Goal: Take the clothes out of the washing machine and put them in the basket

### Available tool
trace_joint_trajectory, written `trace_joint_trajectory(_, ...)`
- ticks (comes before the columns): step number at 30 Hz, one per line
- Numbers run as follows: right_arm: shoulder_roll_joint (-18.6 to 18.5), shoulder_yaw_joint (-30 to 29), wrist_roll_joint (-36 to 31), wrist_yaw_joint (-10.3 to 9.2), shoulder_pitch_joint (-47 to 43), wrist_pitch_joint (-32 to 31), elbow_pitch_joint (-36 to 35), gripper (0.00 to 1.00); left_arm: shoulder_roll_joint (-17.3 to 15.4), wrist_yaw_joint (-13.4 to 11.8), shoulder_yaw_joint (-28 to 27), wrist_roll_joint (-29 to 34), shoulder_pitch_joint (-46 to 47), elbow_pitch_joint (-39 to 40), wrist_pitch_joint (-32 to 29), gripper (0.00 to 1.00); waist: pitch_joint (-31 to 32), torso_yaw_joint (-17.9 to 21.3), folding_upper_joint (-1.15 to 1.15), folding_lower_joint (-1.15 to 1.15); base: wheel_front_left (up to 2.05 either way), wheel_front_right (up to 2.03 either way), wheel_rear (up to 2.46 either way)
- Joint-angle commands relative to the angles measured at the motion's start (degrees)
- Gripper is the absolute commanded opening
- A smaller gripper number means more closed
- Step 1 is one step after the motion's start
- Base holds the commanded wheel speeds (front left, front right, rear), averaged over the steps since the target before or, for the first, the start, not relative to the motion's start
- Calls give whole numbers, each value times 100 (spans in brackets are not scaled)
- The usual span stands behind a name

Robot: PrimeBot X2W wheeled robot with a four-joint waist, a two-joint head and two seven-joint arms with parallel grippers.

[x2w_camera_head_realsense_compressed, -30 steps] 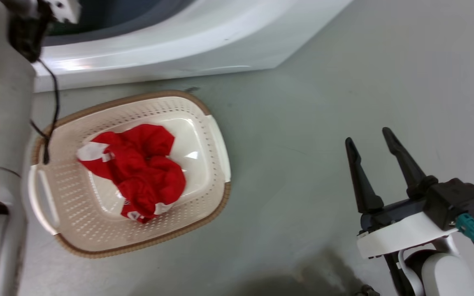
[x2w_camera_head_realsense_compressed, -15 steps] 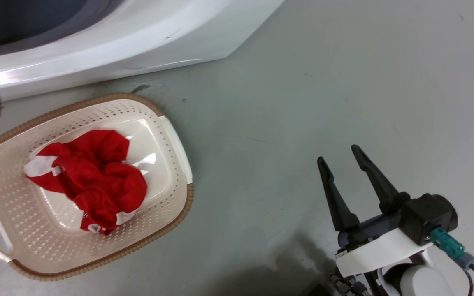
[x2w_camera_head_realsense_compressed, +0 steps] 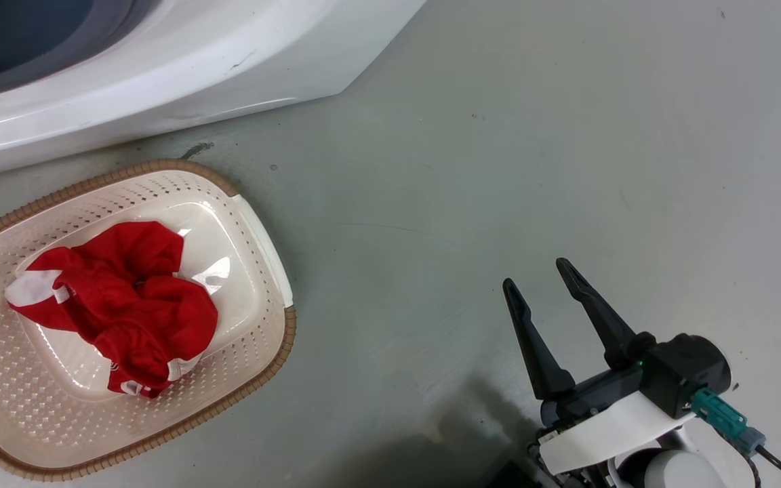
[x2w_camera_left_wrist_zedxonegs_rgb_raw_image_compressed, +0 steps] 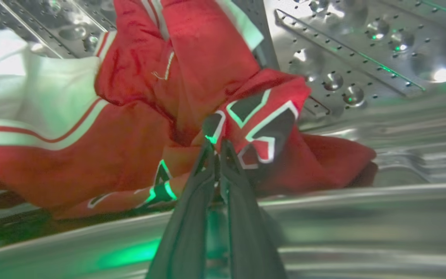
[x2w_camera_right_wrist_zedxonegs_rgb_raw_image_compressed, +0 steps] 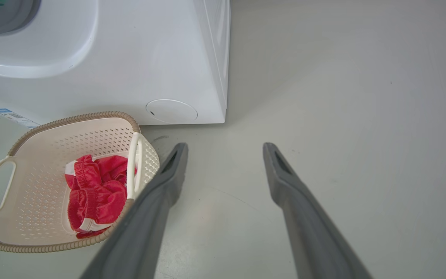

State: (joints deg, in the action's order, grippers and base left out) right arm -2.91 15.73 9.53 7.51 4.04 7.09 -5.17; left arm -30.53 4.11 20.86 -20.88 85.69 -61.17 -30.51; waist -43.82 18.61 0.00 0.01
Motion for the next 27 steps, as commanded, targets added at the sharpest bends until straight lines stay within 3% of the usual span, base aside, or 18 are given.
trace_joint_trajectory(1,5,0,25,-4,-4,25,4,100,-37,-47,14,22,-114,53,91,0,-3,-5,0,-1,0,0,0)
trace_joint_trajectory(6,4,-35,49,-4,97,40,52,100,-78,-271,18,99,-298,461,748,0,68,-58,0,-1,0,0,0)
trace_joint_trajectory(15,3,-180,-2,-4,259,10,102,100,45,-542,-87,59,-952,914,2638,0,442,-223,0,-1,0,0,0)
trace_joint_trajectory(22,2,-340,-23,-4,221,-67,158,100,304,-425,-199,-182,-1557,797,3866,0,974,-384,0,-1,0,0,0)
trace_joint_trajectory(27,2,-485,22,-3,140,-85,195,100,527,-291,-224,-321,-1965,625,4334,0,1379,-506,0,-1,0,0,0)
